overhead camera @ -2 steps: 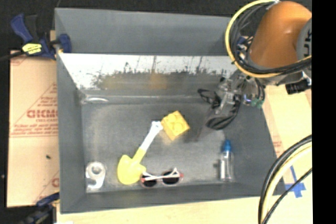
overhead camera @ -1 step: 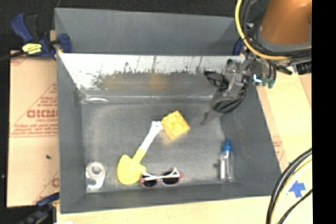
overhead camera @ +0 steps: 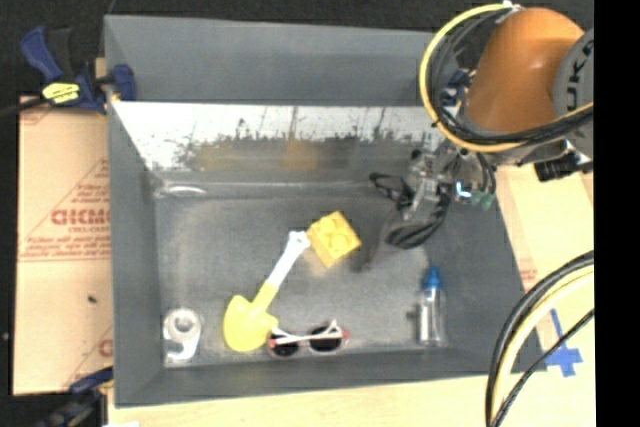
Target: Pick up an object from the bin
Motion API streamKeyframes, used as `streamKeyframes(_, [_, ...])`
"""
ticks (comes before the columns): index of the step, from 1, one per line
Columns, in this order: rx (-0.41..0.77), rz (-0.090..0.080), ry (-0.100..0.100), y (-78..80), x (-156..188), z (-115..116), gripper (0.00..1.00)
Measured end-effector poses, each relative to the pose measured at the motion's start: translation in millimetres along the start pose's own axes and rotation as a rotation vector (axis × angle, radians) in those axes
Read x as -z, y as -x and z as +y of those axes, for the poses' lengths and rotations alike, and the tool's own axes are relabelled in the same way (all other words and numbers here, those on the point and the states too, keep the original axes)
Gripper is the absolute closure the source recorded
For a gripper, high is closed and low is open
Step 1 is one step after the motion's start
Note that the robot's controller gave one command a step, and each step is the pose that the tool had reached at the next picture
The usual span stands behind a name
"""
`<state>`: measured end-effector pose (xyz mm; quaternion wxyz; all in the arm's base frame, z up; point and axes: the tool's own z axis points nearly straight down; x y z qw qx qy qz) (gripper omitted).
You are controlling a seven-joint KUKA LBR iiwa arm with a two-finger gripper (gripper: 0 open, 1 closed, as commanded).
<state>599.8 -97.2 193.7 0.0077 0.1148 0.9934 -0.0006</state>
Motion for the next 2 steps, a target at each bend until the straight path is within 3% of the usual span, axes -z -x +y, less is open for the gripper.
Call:
streamKeyframes(1, [0.023, -0.02, -0.001, 12.4, 47.2, 9.2, 1.0])
streamKeyframes(2, [0.019, -0.02, -0.001, 11.4, 42.7, 8.8, 1.0])
